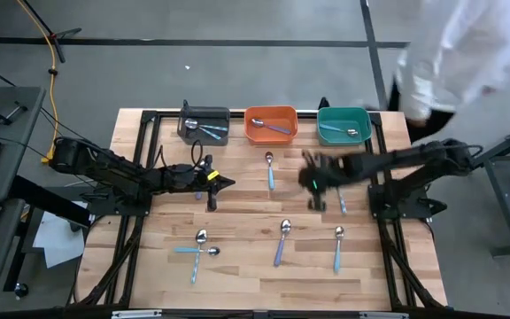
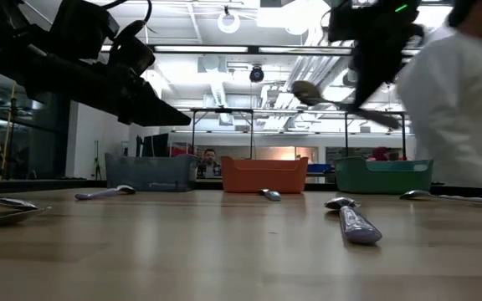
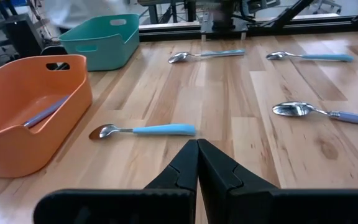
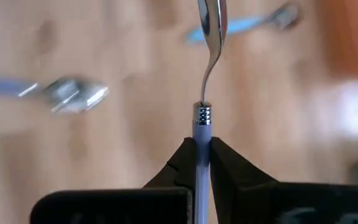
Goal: Sort silverware by color (type)
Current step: Put the purple spoon into the orange bin, then put the blue spoon into the green bin
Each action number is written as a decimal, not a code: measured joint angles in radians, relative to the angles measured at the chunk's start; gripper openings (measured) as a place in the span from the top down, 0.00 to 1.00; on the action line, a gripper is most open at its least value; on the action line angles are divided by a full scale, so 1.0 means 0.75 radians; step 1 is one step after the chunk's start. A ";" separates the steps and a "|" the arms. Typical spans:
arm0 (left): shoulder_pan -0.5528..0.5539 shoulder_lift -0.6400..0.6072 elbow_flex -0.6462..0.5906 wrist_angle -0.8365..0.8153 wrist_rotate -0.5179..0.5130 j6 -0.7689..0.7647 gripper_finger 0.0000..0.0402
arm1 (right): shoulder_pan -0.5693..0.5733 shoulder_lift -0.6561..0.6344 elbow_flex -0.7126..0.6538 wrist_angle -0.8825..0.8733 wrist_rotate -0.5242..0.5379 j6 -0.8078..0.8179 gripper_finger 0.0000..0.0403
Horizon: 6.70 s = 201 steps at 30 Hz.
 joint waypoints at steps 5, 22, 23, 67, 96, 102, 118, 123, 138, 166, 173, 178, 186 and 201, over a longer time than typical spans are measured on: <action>-0.001 0.000 0.000 0.004 0.000 0.000 1.00 | -0.375 0.186 0.142 0.162 -0.109 -0.403 0.99; 0.001 0.000 -0.001 0.007 -0.035 0.036 1.00 | -0.861 1.074 1.141 -0.166 -0.313 -0.730 0.99; 0.001 0.000 -0.001 0.007 -0.034 0.037 1.00 | -0.871 1.102 1.158 -0.173 -0.331 -0.731 0.99; -0.001 0.000 -0.001 0.001 -0.033 0.035 1.00 | -0.701 0.888 0.552 1.113 -0.537 -0.383 1.00; -0.276 -0.003 0.660 -1.342 0.038 -0.111 1.00 | -0.165 -0.119 -0.922 2.239 -0.303 -0.299 1.00; -0.396 -0.003 0.780 -1.686 -0.037 -0.269 1.00 | -0.104 -0.119 -0.922 2.225 -0.303 -0.309 1.00; -0.762 -0.003 0.820 -2.102 -0.030 -0.874 0.85 | 0.028 -0.119 -0.922 2.174 -0.165 -0.335 1.00; -0.839 0.002 0.820 -2.114 -0.027 -0.967 0.76 | 0.047 -0.119 -0.922 2.162 -0.131 -0.335 1.00; -0.993 0.094 0.745 -1.992 0.003 -1.155 0.67 | 0.053 -0.118 -0.922 2.120 -0.126 -0.334 1.00; -1.031 0.223 0.742 -2.008 0.116 -1.202 0.92 | 0.056 -0.118 -0.921 2.072 -0.126 -0.292 1.00; -1.045 0.069 0.742 -1.932 -0.123 -1.310 0.92 | 0.096 -0.118 -0.921 2.061 -0.125 -0.303 1.00; -0.997 0.041 0.742 -1.724 -0.348 -1.238 0.92 | 0.116 -0.118 -0.921 2.061 -0.059 -0.289 1.00; -0.774 0.061 0.635 -0.986 -0.339 -0.773 0.92 | 0.152 -0.118 -0.921 2.072 -0.010 -0.199 0.98; -0.294 0.190 0.339 0.168 -0.173 -0.336 0.92 | 0.208 0.065 -0.909 2.600 -0.001 -0.056 0.67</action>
